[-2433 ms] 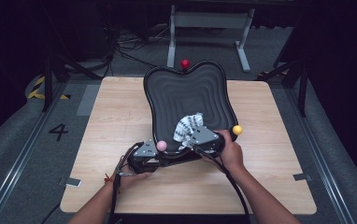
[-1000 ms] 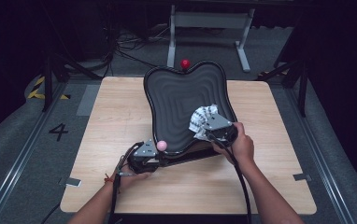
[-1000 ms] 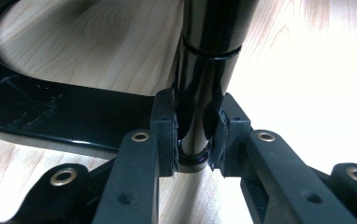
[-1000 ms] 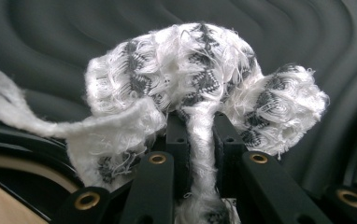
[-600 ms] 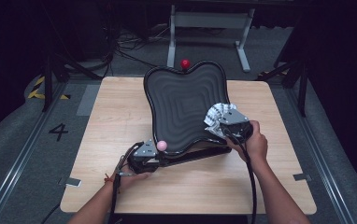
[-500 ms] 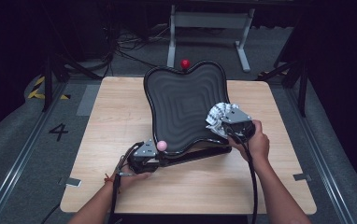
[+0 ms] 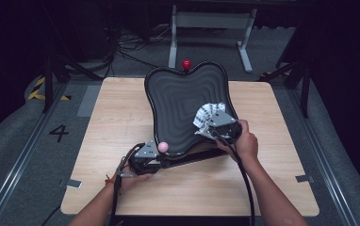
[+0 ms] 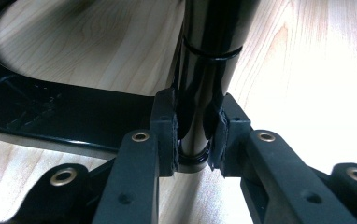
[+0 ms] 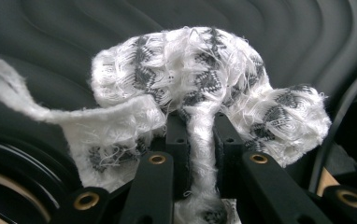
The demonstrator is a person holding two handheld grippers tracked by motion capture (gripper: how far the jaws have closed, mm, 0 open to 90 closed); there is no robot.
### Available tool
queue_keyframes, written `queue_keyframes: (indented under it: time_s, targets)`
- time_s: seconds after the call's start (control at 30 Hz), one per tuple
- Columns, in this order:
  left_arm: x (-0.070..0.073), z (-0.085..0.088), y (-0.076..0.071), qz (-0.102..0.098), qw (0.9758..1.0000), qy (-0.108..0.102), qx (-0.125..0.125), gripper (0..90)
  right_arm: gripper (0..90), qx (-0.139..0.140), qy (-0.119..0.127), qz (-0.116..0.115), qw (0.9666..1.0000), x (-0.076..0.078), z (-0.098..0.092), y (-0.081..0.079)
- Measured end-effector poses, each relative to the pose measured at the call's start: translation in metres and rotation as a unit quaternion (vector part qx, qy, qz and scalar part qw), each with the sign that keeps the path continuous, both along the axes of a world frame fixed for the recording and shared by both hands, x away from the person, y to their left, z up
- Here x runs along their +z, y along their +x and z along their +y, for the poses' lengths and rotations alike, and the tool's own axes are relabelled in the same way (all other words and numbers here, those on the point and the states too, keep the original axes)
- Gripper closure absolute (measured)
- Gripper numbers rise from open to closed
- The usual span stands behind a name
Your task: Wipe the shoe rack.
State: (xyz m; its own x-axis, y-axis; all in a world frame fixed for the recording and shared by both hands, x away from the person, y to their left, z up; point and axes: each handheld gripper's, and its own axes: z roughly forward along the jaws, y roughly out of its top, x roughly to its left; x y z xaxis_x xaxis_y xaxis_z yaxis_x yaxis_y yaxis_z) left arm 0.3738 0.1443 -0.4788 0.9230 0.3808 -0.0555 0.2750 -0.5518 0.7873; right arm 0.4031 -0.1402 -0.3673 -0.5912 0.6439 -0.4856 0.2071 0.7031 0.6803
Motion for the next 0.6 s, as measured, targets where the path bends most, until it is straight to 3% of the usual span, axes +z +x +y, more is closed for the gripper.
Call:
queue_keyframes:
  time_s: [0.33,0.6]
  targets:
    - [0.0,0.0,0.001,-0.001,1.0,0.0,-0.002,73.6,79.8,0.06,0.005,0.011,0.9981,0.004,0.042,-0.003]
    - [0.0,0.0,0.001,-0.001,1.0,-0.002,-0.001,73.6,79.5,0.093,0.001,0.009,0.9956,0.006,0.078,-0.006]
